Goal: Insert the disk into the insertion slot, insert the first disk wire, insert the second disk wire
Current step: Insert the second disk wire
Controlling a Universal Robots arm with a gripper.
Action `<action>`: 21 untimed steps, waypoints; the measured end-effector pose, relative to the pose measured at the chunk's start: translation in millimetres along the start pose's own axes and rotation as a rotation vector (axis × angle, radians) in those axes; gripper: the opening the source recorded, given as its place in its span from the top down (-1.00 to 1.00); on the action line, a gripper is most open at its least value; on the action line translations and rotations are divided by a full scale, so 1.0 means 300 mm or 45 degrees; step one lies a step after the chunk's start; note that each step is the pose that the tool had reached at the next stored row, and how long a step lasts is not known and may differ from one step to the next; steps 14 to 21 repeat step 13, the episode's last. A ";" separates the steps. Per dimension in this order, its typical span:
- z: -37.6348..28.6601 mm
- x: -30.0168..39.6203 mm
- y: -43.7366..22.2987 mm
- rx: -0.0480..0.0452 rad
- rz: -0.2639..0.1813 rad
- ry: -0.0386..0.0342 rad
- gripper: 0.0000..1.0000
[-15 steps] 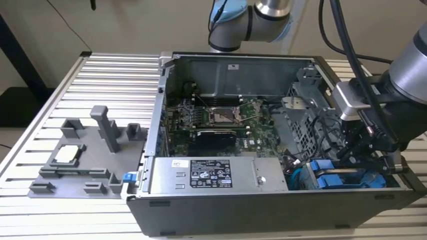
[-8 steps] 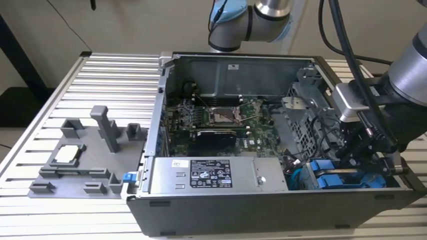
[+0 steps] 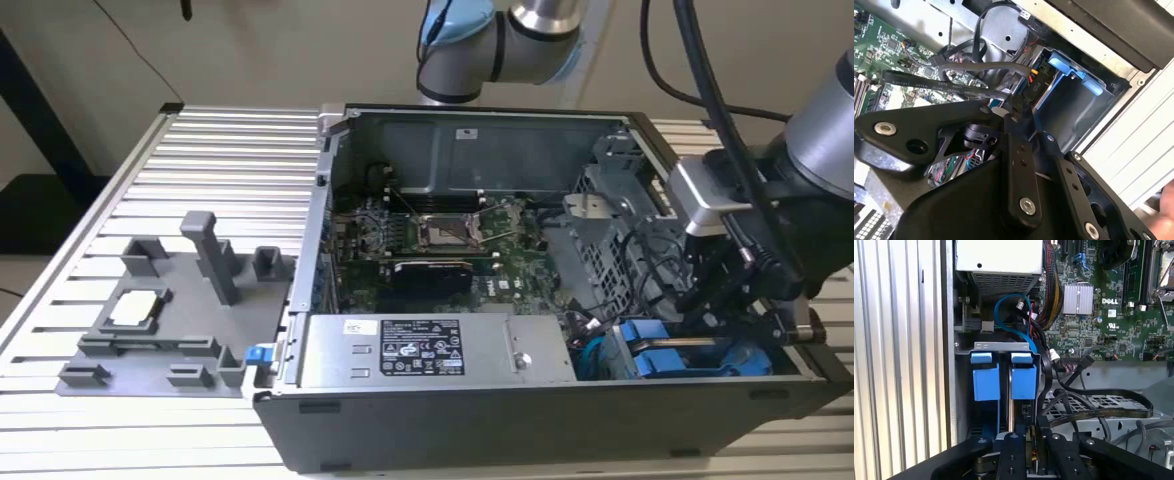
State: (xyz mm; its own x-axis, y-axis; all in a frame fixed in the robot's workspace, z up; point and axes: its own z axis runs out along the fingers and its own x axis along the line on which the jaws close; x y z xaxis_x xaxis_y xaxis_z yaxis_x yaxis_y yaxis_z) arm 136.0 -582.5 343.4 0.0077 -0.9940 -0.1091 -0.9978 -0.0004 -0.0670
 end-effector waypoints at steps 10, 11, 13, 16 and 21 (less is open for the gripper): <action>-0.069 -0.008 -0.005 0.000 0.000 -0.0001 0.52; -0.069 -0.008 -0.005 0.000 0.000 -0.0001 0.52; -0.069 -0.008 -0.005 0.000 0.000 0.0001 0.52; -0.069 -0.008 -0.005 0.000 0.000 0.0001 0.52; -0.069 -0.008 -0.005 0.000 0.000 0.0001 0.52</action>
